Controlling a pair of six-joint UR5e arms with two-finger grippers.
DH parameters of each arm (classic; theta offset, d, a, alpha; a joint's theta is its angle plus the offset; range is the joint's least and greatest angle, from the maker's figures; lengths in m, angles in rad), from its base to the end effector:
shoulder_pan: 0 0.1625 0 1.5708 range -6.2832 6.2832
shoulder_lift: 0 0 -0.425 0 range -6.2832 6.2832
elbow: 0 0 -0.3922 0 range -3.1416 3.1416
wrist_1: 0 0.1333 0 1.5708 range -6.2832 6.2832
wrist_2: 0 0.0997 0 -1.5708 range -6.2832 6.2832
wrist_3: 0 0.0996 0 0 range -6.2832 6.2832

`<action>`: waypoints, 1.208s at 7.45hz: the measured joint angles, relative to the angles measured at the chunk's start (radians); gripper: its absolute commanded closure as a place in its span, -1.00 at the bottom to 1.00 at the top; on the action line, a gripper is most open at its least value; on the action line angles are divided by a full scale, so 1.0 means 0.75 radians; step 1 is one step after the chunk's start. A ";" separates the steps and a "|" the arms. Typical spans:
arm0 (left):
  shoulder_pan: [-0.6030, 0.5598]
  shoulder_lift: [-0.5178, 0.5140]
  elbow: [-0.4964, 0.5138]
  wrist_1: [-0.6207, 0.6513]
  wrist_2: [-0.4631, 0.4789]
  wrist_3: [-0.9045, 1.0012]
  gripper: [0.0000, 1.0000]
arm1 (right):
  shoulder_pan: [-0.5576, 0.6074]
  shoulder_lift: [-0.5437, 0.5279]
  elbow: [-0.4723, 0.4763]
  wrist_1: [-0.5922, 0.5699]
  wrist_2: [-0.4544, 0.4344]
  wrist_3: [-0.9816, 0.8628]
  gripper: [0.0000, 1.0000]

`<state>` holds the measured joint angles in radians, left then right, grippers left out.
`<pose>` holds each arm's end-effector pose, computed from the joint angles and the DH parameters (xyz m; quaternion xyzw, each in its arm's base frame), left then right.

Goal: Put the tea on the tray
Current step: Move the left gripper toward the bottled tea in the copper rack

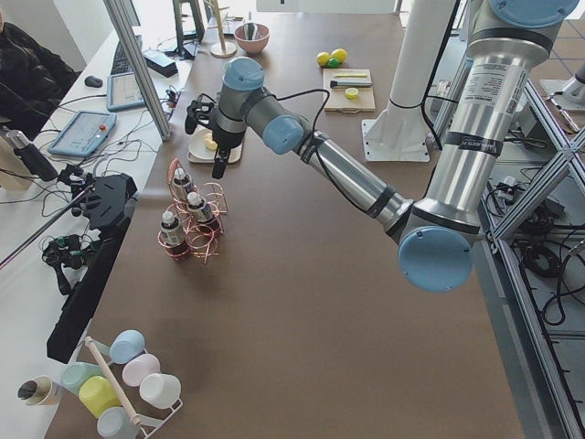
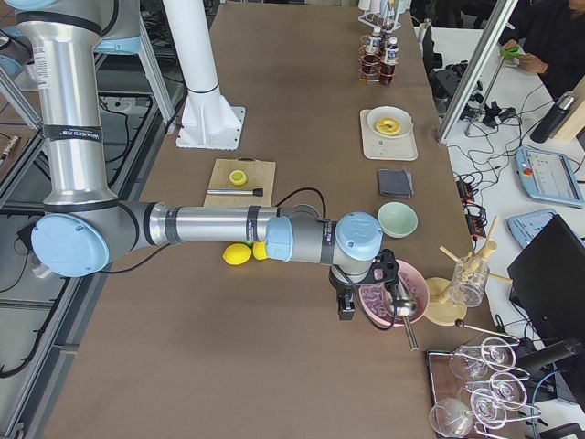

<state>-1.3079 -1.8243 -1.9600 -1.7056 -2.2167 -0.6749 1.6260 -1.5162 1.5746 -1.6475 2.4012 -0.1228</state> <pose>0.0714 -0.5476 0.3256 0.1879 0.4244 -0.0617 0.8836 0.0880 -0.5091 0.6330 0.0275 -0.4025 -0.0272 0.9146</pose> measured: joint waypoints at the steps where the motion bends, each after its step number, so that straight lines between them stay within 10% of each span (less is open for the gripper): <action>1: 0.040 0.005 0.010 -0.049 0.093 0.020 -0.95 | 0.000 -0.001 -0.002 0.000 -0.004 0.000 -1.00; 5: 0.118 0.064 0.255 -0.502 0.190 0.045 -0.95 | 0.002 -0.027 0.006 0.000 -0.007 0.000 -1.00; 9: 0.150 -0.019 0.320 -0.527 0.224 -0.041 -0.89 | 0.003 -0.032 -0.002 0.000 -0.007 0.000 -1.00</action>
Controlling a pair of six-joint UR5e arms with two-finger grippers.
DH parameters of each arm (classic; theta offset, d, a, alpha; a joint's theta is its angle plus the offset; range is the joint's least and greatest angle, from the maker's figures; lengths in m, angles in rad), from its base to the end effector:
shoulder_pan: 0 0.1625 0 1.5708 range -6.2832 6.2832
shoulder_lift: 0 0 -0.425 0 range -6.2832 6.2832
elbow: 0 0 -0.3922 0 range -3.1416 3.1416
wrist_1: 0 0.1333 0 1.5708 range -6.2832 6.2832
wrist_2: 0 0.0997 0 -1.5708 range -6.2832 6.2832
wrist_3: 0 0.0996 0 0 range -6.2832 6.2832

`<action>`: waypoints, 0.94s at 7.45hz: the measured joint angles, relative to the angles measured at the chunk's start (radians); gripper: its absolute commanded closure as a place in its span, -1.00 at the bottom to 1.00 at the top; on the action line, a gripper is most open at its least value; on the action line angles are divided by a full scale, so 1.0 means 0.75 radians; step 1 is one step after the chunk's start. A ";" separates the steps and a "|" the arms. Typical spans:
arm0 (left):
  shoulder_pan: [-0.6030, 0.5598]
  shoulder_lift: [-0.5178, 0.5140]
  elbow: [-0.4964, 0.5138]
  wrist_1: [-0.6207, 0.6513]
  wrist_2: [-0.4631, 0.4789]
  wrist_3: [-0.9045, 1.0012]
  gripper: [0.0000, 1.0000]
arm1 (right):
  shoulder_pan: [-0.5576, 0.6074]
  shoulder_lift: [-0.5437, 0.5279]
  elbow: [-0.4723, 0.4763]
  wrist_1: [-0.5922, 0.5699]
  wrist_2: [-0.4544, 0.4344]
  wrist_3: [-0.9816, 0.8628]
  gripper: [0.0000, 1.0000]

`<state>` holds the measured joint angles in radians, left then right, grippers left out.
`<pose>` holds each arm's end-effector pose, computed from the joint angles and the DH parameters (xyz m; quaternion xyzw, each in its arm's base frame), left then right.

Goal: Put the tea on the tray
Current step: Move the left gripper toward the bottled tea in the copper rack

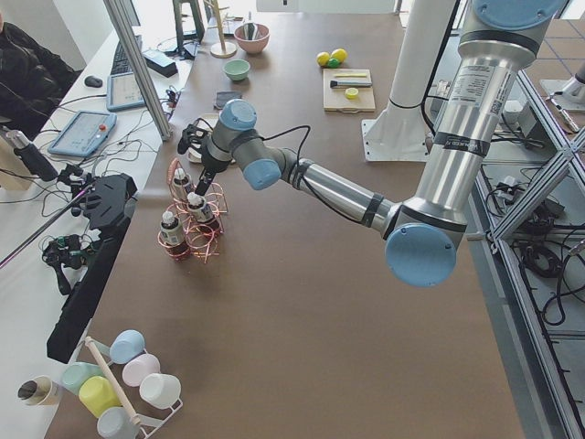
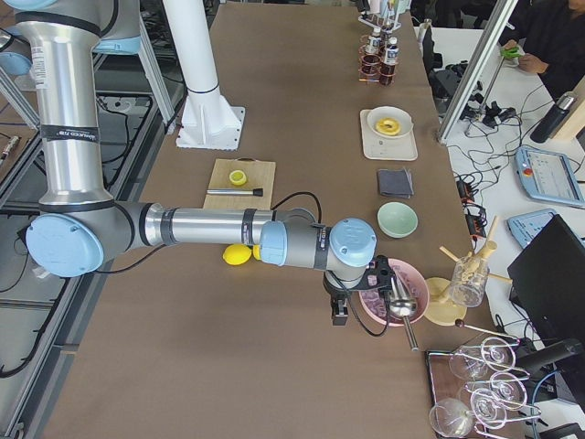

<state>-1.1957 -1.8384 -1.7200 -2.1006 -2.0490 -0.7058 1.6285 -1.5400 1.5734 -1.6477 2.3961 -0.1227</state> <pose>0.1388 -0.5913 0.3844 0.2713 0.4086 -0.0359 0.8707 0.0890 -0.4974 0.6460 0.0163 -0.4011 -0.0210 0.9156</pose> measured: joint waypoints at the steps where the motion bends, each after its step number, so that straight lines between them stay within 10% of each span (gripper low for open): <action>1: 0.040 -0.017 0.007 0.016 0.068 -0.011 -0.83 | 0.000 0.000 -0.001 0.000 0.000 0.000 -1.00; 7: 0.094 -0.066 0.113 0.017 0.145 0.105 -0.63 | 0.001 0.000 -0.003 -0.002 0.000 0.000 -1.00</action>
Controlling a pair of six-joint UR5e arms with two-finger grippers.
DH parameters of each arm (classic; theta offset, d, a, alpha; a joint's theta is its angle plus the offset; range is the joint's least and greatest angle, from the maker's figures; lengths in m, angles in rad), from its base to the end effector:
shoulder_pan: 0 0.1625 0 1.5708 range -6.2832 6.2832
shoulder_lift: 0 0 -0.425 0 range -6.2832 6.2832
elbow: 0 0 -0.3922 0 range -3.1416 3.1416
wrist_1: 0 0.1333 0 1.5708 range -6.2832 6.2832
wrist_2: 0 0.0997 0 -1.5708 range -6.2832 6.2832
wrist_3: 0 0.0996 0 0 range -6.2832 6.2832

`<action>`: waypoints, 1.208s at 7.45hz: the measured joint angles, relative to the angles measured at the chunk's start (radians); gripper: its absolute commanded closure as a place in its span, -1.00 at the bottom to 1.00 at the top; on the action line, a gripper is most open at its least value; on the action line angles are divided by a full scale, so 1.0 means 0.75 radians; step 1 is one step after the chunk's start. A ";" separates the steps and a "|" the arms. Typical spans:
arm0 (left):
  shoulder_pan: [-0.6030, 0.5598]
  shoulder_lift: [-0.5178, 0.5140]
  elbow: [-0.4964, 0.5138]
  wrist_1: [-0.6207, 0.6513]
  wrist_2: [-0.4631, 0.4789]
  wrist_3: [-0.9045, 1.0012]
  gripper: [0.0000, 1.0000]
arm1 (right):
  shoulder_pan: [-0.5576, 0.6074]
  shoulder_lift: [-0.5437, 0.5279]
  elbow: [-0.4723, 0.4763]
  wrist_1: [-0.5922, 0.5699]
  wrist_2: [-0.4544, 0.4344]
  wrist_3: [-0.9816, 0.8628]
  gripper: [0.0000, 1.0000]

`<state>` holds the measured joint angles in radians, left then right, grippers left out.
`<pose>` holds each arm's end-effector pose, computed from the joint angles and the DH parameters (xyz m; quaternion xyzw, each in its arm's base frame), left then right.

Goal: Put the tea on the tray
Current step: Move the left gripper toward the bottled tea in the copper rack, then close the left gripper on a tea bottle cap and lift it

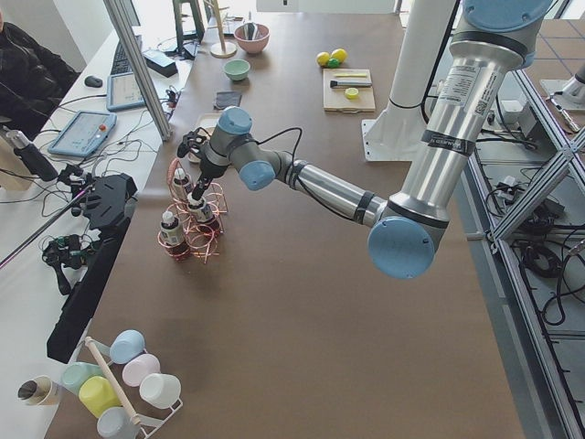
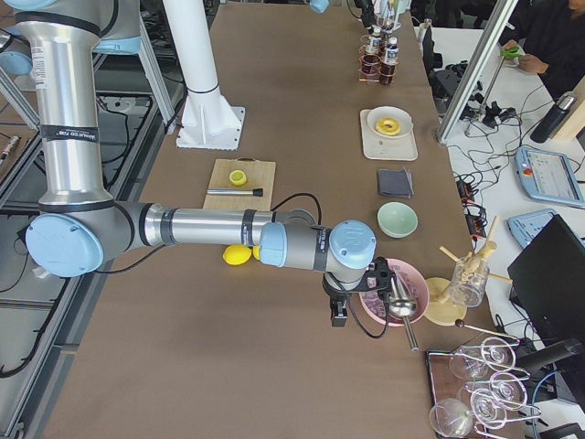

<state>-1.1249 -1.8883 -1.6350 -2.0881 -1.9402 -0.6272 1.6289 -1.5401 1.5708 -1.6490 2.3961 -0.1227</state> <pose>0.1845 -0.6117 0.3999 0.2826 0.3605 -0.0007 0.8889 0.0891 -0.4971 0.6475 0.0145 -0.4013 -0.0201 0.9156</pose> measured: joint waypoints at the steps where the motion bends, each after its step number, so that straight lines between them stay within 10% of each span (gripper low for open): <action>1: 0.001 -0.013 0.018 0.000 -0.002 0.006 -0.63 | 0.000 0.000 0.000 0.000 0.000 0.000 -1.00; 9: -0.029 -0.066 0.119 -0.001 -0.008 0.054 -0.26 | -0.002 0.014 0.006 0.002 0.002 0.024 -1.00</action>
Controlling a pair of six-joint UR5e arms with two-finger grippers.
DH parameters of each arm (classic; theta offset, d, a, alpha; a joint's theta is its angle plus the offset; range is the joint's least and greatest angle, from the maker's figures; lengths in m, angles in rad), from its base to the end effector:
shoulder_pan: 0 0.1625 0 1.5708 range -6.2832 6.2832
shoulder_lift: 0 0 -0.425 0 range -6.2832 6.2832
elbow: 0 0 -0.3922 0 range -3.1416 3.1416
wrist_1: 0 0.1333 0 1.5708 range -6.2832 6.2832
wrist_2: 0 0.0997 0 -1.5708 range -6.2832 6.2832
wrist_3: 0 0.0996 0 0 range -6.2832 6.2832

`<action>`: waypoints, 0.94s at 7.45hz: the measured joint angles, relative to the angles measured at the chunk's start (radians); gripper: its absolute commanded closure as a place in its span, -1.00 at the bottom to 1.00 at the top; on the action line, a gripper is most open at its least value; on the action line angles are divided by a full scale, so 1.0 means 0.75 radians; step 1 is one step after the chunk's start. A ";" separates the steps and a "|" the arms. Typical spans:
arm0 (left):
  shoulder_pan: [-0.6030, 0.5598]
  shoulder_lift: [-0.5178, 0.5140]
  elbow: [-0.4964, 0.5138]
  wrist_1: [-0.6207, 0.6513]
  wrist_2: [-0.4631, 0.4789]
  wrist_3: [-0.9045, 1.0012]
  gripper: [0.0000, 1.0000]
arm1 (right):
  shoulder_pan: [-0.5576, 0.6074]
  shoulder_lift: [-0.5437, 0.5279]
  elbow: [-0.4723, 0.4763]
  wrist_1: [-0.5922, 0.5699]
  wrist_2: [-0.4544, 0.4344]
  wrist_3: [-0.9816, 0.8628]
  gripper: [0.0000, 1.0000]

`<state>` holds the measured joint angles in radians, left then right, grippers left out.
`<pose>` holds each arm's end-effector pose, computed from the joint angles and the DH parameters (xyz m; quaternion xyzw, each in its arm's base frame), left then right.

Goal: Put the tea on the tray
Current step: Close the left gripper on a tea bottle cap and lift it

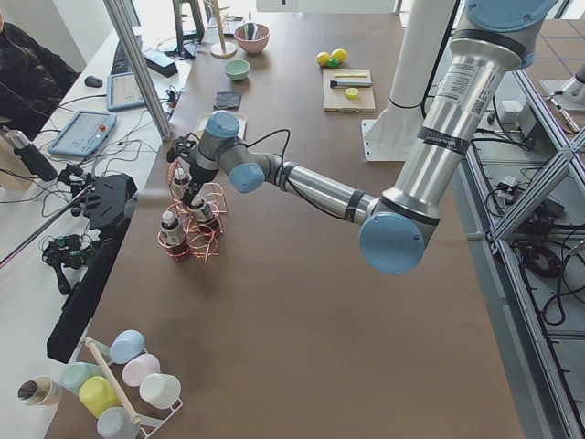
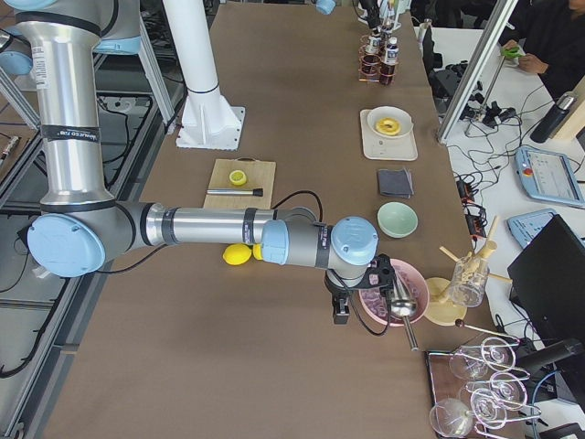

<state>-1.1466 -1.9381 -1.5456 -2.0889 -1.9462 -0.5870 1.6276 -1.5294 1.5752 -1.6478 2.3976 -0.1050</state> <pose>0.1824 -0.6389 0.4125 0.2762 0.3468 0.0049 0.8963 0.0887 -0.5027 0.6397 0.0182 -0.4015 -0.0158 0.9155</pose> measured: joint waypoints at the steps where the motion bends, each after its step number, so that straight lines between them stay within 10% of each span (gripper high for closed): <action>1: 0.000 -0.001 0.001 0.000 0.000 -0.001 -0.23 | 0.000 0.003 0.000 0.000 0.000 0.001 -1.00; 6: -0.001 0.002 0.001 -0.003 -0.004 0.001 -0.19 | 0.000 0.005 -0.002 0.000 0.000 0.000 -1.00; 7: -0.001 0.004 0.001 -0.003 -0.011 0.002 0.19 | 0.000 0.004 -0.002 0.000 0.000 0.000 -1.00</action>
<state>-1.1474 -1.9354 -1.5447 -2.0908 -1.9546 -0.5853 1.6276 -1.5262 1.5739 -1.6475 2.3976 -0.1053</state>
